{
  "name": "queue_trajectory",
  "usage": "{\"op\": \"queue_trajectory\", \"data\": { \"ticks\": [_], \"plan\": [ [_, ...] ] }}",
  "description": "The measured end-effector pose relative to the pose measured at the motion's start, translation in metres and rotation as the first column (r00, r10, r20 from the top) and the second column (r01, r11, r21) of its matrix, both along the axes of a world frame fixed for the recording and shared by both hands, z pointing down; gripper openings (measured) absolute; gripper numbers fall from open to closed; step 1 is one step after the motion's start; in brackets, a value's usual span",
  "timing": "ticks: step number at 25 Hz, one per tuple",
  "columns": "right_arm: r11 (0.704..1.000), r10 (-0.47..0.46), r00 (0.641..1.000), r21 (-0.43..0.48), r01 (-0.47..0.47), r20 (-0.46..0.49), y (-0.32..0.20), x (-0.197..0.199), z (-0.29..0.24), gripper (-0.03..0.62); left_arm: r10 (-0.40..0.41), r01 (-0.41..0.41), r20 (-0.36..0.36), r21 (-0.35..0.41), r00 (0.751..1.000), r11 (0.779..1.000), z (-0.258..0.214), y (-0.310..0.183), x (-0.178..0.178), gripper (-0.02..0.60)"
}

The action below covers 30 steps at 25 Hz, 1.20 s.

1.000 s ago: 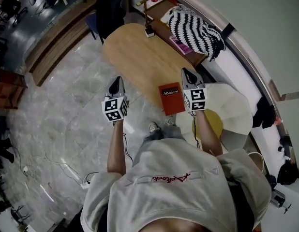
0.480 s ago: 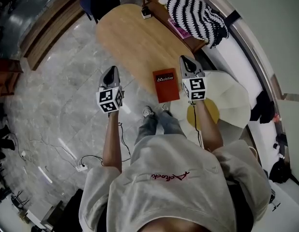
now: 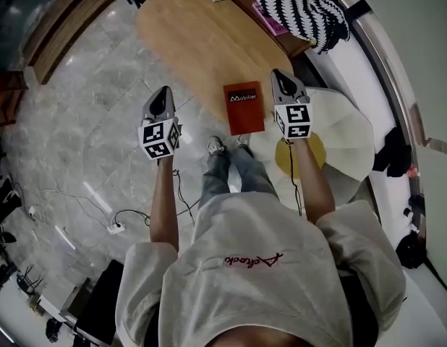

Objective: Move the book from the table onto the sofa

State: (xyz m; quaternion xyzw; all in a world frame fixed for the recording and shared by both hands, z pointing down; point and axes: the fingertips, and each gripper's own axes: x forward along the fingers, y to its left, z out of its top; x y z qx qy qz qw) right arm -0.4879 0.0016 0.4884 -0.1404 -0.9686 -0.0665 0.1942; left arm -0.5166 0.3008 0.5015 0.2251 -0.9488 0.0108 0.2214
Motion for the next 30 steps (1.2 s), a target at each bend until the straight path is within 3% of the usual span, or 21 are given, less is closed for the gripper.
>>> {"op": "queue_trajectory", "data": {
  "ticks": [13,30],
  "plan": [
    [1.000,0.019,0.989,-0.019,-0.022,-0.144,-0.014,0.041,0.088,0.009,-0.004,0.003,-0.151,-0.004,0.989,1.000,0.090,-0.019,0.043,0.009],
    [0.994,0.067,0.941,-0.059,-0.092,-0.331,-0.020,0.097,0.203,0.009,0.003,-0.002,-0.309,0.004,0.951,1.000,0.198,-0.044,0.082,0.009]
  ]
}}
